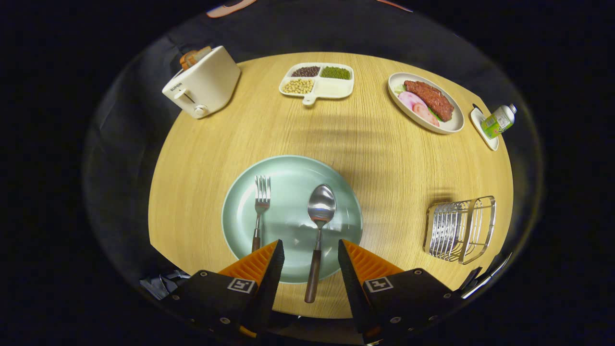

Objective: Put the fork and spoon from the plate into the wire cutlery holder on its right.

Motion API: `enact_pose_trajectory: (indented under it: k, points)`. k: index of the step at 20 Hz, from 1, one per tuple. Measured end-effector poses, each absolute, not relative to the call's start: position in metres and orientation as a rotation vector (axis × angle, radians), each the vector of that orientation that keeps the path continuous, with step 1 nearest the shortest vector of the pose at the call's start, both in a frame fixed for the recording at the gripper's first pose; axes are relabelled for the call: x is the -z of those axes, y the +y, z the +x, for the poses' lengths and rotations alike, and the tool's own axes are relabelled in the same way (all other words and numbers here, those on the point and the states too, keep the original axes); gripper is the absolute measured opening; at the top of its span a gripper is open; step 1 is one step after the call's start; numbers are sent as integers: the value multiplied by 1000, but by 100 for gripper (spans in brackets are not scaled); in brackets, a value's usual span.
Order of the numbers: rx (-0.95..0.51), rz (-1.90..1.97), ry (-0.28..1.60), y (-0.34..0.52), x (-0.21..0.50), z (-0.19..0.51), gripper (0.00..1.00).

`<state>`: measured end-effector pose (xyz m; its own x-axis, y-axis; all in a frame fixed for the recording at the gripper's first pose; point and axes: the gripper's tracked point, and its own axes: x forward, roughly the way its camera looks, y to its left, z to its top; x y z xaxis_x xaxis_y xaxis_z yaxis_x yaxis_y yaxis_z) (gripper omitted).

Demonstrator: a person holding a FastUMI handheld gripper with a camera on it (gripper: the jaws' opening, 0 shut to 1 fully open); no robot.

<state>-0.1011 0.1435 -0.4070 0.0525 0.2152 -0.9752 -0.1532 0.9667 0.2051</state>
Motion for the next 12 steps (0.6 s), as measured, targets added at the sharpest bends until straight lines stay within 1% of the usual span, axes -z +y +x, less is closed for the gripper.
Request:
enact_pose_trajectory:
  k: [3, 6, 9, 10, 11, 12]
  points:
    - [-232, 72, 1556, 145, 424, -110, 63]
    - [-187, 47, 1595, 140, 443, -116, 53]
    - [-144, 43, 1630, 139, 455, -120, 41]
    - [-137, 41, 1635, 140, 457, -120, 34]
    - [-140, 40, 1639, 141, 459, -122, 30]
    - [-137, 33, 1637, 142, 460, -123, 22]
